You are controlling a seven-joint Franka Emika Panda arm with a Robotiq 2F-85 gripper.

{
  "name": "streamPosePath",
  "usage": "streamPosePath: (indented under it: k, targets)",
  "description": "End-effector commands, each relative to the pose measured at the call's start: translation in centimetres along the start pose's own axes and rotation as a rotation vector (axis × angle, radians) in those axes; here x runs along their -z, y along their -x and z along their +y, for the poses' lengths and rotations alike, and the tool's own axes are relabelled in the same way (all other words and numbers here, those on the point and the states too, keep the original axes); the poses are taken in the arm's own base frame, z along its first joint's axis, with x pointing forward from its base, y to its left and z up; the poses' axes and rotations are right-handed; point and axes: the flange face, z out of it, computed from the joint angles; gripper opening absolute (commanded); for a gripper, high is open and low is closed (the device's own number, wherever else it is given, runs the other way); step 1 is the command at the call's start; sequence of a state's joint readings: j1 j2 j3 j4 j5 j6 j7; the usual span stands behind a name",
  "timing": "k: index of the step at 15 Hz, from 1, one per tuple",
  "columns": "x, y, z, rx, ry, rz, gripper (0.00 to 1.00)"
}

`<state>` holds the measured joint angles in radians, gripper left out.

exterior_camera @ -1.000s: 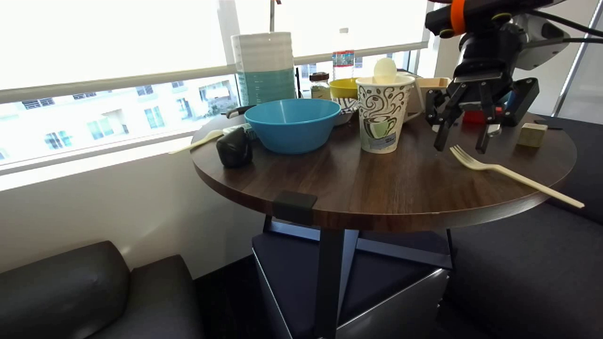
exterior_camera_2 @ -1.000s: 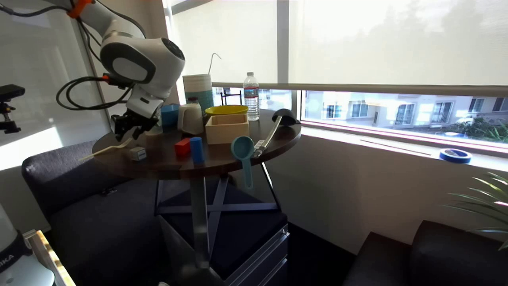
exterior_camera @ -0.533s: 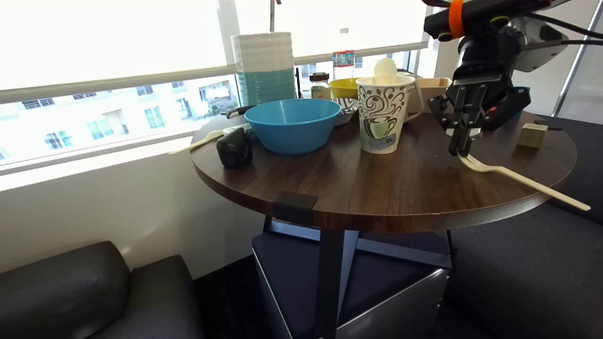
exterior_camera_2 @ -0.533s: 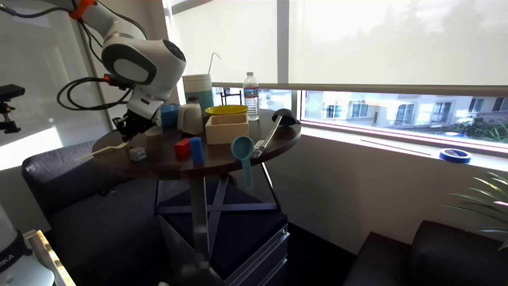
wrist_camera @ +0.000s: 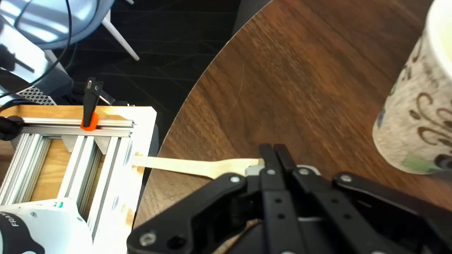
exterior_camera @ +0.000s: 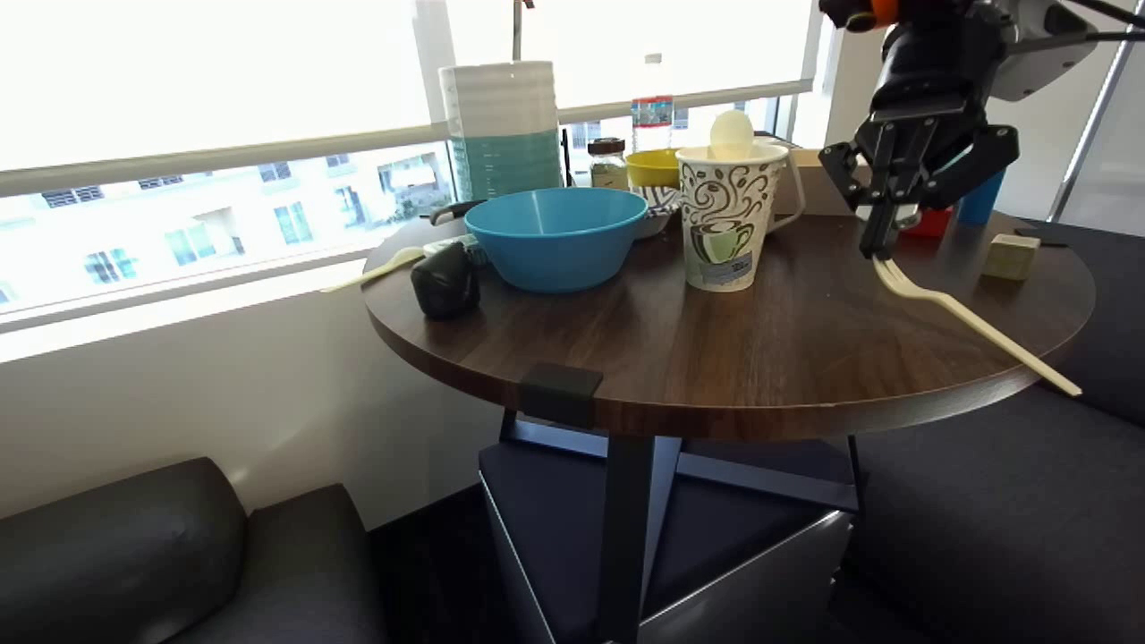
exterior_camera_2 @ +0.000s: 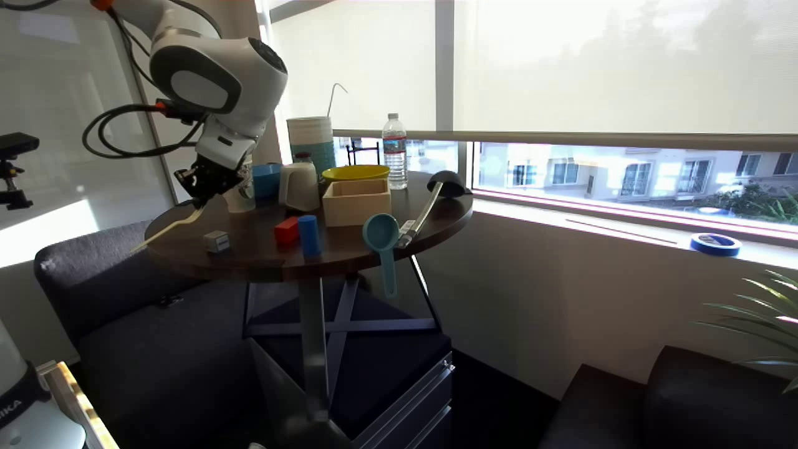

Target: Put the spoon and fork in the cup

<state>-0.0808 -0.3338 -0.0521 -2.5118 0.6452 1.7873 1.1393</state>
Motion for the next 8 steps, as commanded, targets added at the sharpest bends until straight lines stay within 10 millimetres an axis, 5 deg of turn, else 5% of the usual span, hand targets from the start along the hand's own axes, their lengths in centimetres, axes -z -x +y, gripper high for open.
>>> streamPosePath:
  k: [1, 8]
  targets:
    - [3.9, 3.7, 2.4, 0.097, -0.063, 0.07, 0.01]
    - [9.7, 12.3, 6.5, 0.395, -0.25, 0.203, 0.01]
